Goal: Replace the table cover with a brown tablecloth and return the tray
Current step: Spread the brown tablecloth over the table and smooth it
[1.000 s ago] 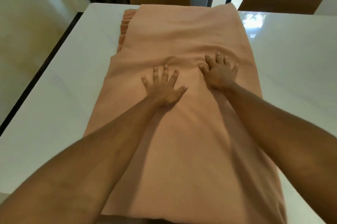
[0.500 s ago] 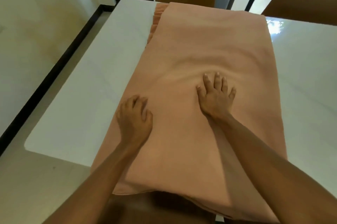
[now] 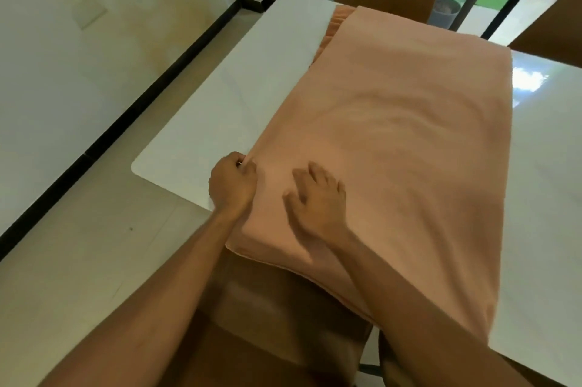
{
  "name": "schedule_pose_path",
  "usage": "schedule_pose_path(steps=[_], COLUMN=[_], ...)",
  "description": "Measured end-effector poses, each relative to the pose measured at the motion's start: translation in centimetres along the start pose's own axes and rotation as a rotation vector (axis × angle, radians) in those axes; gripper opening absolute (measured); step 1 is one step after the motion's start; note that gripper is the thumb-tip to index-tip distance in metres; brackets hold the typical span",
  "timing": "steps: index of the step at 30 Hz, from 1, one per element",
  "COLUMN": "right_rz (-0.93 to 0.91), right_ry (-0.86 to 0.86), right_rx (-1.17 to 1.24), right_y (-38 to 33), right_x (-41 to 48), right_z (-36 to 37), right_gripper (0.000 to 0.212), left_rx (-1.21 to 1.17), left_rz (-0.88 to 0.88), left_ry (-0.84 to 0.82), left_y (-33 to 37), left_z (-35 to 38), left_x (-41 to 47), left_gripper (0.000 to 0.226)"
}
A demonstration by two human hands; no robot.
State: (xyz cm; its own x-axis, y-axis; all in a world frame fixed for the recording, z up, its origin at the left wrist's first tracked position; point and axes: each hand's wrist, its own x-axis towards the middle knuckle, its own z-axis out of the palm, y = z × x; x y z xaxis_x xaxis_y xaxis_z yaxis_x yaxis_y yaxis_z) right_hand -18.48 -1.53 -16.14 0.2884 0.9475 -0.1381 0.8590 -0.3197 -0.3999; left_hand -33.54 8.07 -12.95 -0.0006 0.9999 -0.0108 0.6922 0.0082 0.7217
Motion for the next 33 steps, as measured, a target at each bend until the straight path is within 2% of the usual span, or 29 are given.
schedule_pose_path(steps=[3, 6, 9, 12, 15, 17, 18, 21, 22, 25, 28, 30, 33], right_rz=[-0.011, -0.008, -0.012, -0.011, 0.039, 0.051, 0.043, 0.241, 0.298, 0.254, 0.286, 0.369, 0.418], right_ry=[-0.013, -0.044, -0.100, -0.174, -0.248, -0.278, -0.278, -0.159, -0.113, -0.098, -0.138, -0.057, 0.128], right_rx=[-0.047, -0.065, -0.061, -0.058, 0.001, 0.113, 0.248, 0.990, 1.073, 0.931, 0.929, 1.026, 0.997], right_y=[-1.2, -1.1, -1.1, -1.1, -1.3, -1.8, -2.3, -3.6, -3.7, -3.1, -0.4, 1.7, 6.2], right_x=[-1.7, -1.3, -1.0, -0.7, -0.1, 0.0, -0.3, -2.0, -2.4, -4.2, -6.1, -6.3, -7.7], right_z=[2.1, 2.4, 1.9, 1.1, 0.0, -1.5, -2.6, -6.2, -7.3, -8.8, -9.7, -10.2, -11.7], right_gripper=[0.062, 0.062, 0.063, 0.063, 0.061, 0.059, 0.057, 0.040, 0.036, 0.030, 0.047, 0.054, 0.062], left_rx=[-0.045, 0.109, 0.277, 0.230, 0.143, 0.092, 0.099, 0.181, 0.203, 0.055, -0.239, -0.347, -0.292], left_rz=[0.128, 0.128, 0.049, 0.033, 0.129, 0.192, 0.223, 0.302, 0.357, 0.367, 0.310, 0.243, 0.220], left_ry=[-0.044, -0.318, -0.539, -0.646, -0.752, -0.755, -0.712, -0.412, -0.333, -0.412, -0.466, -0.452, -0.415], left_y=[0.3, 0.4, 0.0, -1.1, -1.5, -0.3, 0.6, 3.2, 3.9, 6.0, 7.7, 7.6, 8.2], left_z=[-1.2, -2.0, -3.8, -5.7, -6.7, -6.8, -6.7, -6.2, -6.0, -5.0, -3.1, -1.9, -0.2], left_x=[-1.4, -2.6, -4.7, -6.8, -9.4, -11.1, -11.9, -14.0, -14.7, -16.9, -18.8, -19.3, -19.9], left_gripper=[0.017, 0.024, 0.052, 0.054, 0.053, 0.051, 0.050, 0.043, 0.042, 0.040, 0.026, 0.019, 0.014])
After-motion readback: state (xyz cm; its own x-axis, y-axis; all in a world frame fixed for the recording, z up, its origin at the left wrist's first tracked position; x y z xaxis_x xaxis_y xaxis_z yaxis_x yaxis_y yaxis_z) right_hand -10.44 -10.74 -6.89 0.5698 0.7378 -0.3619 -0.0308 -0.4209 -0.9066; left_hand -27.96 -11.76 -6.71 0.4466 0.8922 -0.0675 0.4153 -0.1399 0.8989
